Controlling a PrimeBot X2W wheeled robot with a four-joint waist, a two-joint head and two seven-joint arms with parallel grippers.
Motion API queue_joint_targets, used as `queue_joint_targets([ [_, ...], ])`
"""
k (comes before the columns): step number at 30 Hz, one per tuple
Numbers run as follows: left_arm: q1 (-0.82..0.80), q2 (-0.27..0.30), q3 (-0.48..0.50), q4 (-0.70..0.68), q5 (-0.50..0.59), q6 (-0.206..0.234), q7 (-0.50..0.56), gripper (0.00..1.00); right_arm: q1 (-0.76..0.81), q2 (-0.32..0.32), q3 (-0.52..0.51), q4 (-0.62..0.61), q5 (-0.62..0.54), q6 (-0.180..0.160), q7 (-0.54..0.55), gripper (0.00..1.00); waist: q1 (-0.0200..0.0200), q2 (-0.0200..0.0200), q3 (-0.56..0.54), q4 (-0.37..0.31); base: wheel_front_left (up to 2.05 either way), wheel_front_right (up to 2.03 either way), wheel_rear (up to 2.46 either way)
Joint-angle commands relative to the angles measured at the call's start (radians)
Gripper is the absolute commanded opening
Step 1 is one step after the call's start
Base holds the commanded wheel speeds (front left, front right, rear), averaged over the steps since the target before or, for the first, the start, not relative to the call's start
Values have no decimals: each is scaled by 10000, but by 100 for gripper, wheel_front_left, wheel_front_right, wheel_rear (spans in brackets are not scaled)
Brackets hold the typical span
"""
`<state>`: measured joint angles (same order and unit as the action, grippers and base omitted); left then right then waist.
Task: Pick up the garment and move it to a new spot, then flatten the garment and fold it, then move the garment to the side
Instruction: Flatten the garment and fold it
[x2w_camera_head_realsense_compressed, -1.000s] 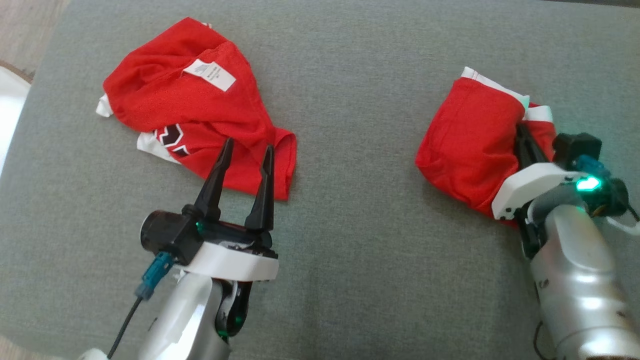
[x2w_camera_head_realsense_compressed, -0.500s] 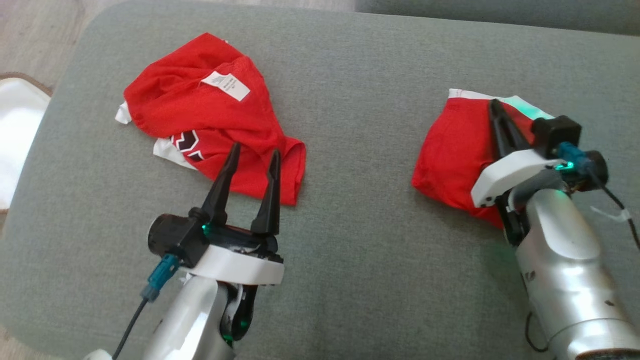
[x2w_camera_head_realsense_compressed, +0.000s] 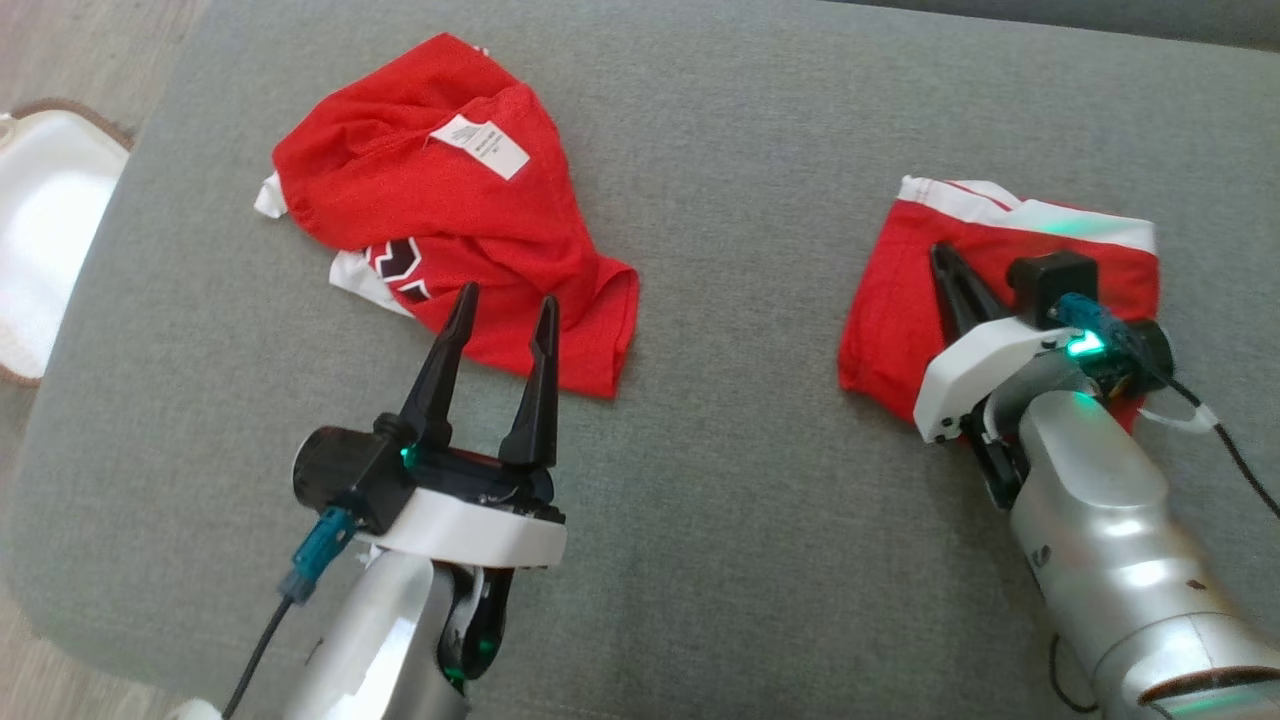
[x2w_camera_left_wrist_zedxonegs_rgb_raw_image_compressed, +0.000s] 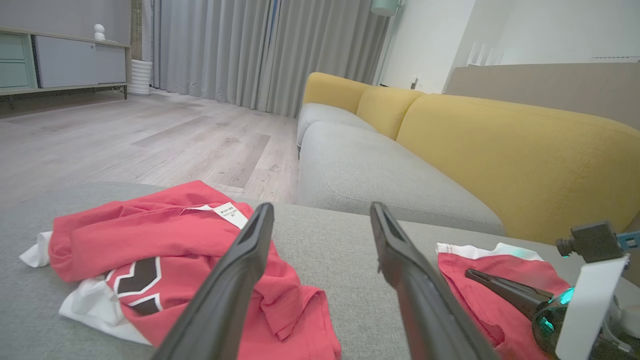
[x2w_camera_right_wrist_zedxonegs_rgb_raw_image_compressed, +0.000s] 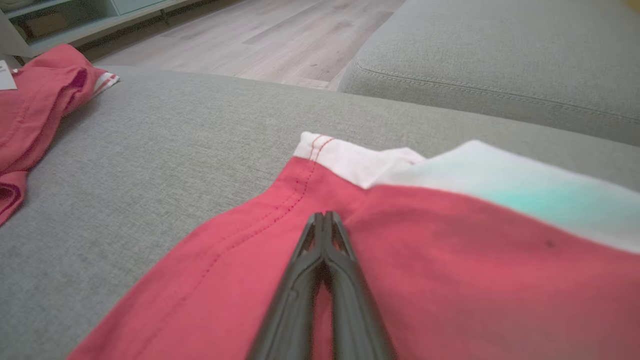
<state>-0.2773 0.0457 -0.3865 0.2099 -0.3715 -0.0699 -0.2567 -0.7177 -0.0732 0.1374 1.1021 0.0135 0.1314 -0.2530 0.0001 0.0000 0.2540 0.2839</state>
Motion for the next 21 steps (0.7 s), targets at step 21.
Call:
queue_joint_targets([
  [21, 235, 45, 1288, -612, 380, 96, -51, 100, 3007, 156, -1011, -6635, 134, -7, -86, 0, -1, 0, -1180, -2228, 0, 0, 0],
])
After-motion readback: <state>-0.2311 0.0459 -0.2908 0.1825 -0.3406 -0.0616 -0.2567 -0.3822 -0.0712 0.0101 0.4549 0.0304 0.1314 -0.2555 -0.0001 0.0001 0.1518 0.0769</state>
